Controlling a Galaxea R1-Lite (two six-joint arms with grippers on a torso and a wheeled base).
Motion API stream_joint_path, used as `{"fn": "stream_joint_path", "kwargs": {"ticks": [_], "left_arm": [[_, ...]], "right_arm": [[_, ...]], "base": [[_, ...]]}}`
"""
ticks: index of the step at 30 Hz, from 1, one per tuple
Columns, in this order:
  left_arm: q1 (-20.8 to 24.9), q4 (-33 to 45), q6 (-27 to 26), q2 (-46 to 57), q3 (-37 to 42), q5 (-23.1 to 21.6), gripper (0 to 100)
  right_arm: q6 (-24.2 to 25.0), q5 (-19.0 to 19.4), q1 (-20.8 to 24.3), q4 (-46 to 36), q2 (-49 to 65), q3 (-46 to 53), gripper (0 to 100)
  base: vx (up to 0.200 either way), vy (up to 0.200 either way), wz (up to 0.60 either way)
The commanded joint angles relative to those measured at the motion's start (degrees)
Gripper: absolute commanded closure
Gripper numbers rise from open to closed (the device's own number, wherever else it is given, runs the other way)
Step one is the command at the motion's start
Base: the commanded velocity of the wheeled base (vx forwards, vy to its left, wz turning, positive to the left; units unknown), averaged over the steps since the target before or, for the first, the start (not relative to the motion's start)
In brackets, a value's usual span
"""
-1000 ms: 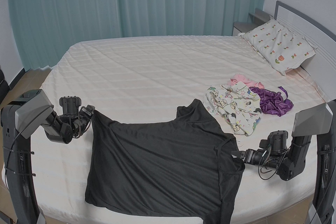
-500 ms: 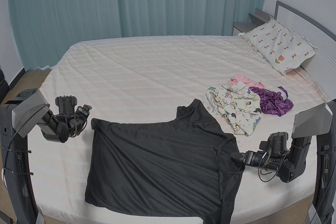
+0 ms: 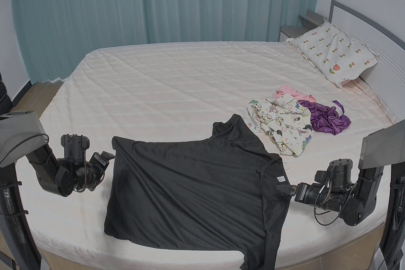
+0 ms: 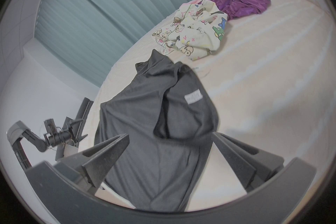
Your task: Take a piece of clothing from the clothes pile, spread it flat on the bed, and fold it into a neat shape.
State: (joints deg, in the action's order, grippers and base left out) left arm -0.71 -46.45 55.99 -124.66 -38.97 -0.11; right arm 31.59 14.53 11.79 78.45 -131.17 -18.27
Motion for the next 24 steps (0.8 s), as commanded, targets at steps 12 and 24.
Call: {"fn": "stream_joint_path", "kwargs": {"ticks": [12, 24], "left_arm": [[9.1, -23.4, -2.6, 0.1, 28.5, -0.3, 0], [13.4, -30.2, -6.5, -11.0, 24.3, 9.5, 0]], "right_arm": [[9.0, -1.6, 7.5, 11.3, -1.6, 12.3, 0], [10.0, -2.4, 7.7, 11.3, -1.9, 11.1, 0]], "base": [[-0.183, 0.000, 0.00], [0.000, 0.000, 0.00]]}}
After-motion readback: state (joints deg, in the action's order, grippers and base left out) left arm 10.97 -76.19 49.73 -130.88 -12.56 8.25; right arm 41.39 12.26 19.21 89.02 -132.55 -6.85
